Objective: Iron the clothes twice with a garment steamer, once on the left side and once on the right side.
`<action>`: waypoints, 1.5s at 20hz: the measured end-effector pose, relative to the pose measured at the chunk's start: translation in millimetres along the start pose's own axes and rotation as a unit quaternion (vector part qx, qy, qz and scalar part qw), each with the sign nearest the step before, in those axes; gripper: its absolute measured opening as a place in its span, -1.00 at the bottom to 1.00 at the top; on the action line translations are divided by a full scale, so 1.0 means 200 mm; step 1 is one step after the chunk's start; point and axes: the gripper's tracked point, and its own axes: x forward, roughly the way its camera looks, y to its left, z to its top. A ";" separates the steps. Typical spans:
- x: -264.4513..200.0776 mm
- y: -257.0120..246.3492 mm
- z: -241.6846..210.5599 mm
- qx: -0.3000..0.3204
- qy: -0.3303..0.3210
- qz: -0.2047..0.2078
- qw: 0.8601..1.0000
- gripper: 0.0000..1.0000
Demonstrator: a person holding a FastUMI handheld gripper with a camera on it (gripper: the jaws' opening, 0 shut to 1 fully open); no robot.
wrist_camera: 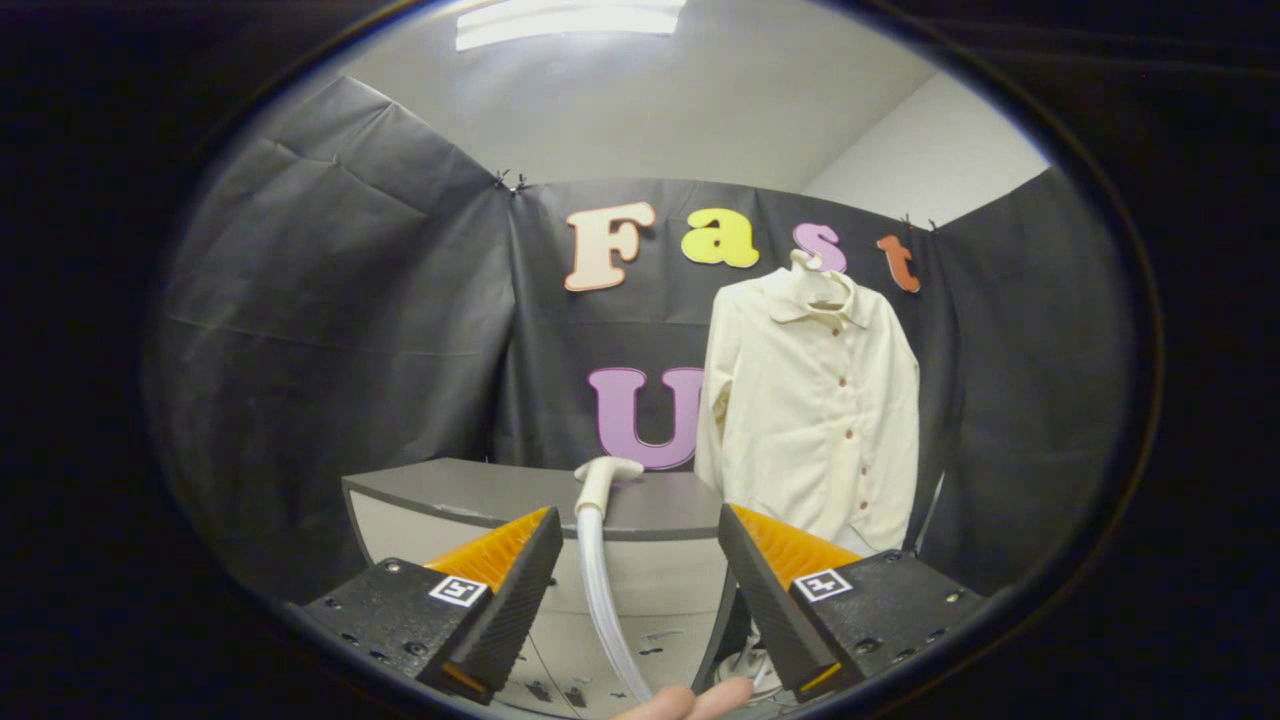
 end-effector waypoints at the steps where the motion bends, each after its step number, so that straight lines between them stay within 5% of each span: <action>1: 0.05 0.04 0.04 -0.001 -0.001 0.006 1.000 0.92; 9: 0.51 0.32 0.20 0.015 0.014 0.065 0.998 0.90; 18: 0.99 0.45 -0.01 0.067 0.124 0.097 0.985 0.91; 27: 1.33 0.50 -0.41 0.036 0.271 0.078 0.959 0.89; 30: 1.39 0.47 -0.44 0.048 0.242 0.064 0.967 0.84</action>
